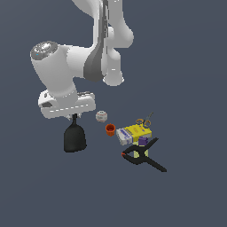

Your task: Pick up a designated object from a clutter of objects.

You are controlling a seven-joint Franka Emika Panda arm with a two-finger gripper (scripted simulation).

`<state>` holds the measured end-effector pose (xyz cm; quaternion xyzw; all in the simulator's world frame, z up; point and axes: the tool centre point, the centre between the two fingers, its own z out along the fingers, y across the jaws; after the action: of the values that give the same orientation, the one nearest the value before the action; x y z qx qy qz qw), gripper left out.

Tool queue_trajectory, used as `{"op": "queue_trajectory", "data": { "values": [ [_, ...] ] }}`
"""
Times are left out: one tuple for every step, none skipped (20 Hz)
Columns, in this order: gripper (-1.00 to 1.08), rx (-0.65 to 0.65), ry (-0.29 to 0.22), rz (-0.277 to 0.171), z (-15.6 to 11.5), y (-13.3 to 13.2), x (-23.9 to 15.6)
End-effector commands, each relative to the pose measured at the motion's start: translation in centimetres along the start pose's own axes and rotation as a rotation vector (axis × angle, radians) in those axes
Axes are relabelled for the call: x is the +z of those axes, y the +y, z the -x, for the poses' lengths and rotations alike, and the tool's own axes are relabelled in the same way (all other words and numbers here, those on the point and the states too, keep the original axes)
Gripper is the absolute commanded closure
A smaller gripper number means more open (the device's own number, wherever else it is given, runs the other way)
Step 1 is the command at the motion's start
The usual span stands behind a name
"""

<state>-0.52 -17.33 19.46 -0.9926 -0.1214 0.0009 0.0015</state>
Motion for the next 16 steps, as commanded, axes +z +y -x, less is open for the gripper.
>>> {"op": "queue_trajectory", "data": {
  "values": [
    [1.08, 0.000, 0.002, 0.001, 0.9, 0.4, -3.1],
    [1.08, 0.000, 0.002, 0.001, 1.3, 0.6, -4.2],
    [1.08, 0.000, 0.002, 0.001, 1.7, 0.8, -5.4],
    [1.08, 0.000, 0.002, 0.001, 2.0, 1.0, -6.5],
    [1.08, 0.001, 0.002, 0.001, 2.4, 1.1, -7.7],
    [1.08, 0.001, 0.002, 0.001, 2.7, 1.3, -8.8],
    [1.08, 0.001, 0.002, 0.001, 3.0, 1.5, -9.9],
    [1.08, 0.001, 0.002, 0.001, 3.3, 1.6, -11.0],
    [1.08, 0.001, 0.002, 0.002, 3.7, 1.8, -12.1],
    [1.08, 0.001, 0.002, 0.002, 4.0, 2.0, -13.1],
    [1.08, 0.001, 0.002, 0.002, 4.3, 2.1, -14.2],
    [1.08, 0.001, 0.002, 0.002, 4.5, 2.3, -15.1],
    [1.08, 0.001, 0.002, 0.002, 4.8, 2.4, -16.1],
    [1.08, 0.001, 0.002, 0.002, 5.0, 2.6, -17.0],
    [1.08, 0.001, 0.002, 0.002, 5.3, 2.7, -17.8],
    [1.08, 0.001, 0.002, 0.002, 5.5, 2.9, -18.6]
  ]
}}
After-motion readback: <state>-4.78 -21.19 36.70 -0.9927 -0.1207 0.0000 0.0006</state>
